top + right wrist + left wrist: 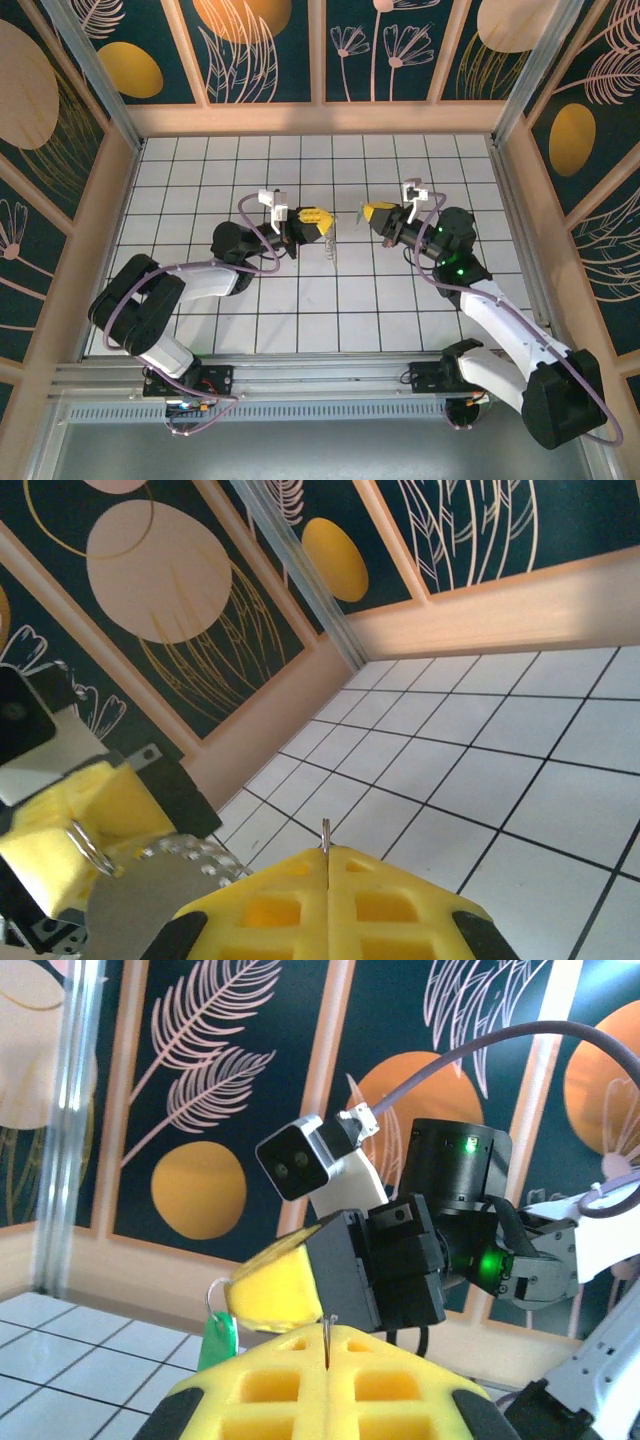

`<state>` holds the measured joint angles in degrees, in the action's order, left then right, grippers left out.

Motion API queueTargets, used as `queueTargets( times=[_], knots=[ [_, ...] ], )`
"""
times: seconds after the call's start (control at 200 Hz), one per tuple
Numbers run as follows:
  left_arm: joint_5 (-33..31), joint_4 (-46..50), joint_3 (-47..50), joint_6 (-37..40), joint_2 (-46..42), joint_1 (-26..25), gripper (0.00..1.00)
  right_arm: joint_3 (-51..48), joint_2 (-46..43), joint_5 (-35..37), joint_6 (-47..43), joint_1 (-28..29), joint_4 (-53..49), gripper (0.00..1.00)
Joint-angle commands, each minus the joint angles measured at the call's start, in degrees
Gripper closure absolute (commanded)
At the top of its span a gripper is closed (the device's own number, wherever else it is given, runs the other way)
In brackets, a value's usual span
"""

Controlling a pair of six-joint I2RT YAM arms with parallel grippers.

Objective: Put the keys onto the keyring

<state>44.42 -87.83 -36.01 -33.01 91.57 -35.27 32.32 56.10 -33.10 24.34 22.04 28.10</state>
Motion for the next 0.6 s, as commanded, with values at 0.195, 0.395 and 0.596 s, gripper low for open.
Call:
queueTargets(
  times=[0.195,0.395,0.596],
  knots=[
    [-0.16,-16.39,-1.61,-7.98,3.05,-0.35,1.00,-1.15,-3.93,-1.53,-0.09,-0.21,3.01,1.00],
    [0.21,-17.19,-2.22,-9.14,3.20,-0.36,1.00,-1.63,-4.06,-2.23,0.82,0.20,4.45,1.00],
    [1.15,-17.15,-2.57,-7.70,3.18,-0.40,1.00,-2.26,-3.47,-2.93,1.41,1.07,6.07,1.00]
  ],
)
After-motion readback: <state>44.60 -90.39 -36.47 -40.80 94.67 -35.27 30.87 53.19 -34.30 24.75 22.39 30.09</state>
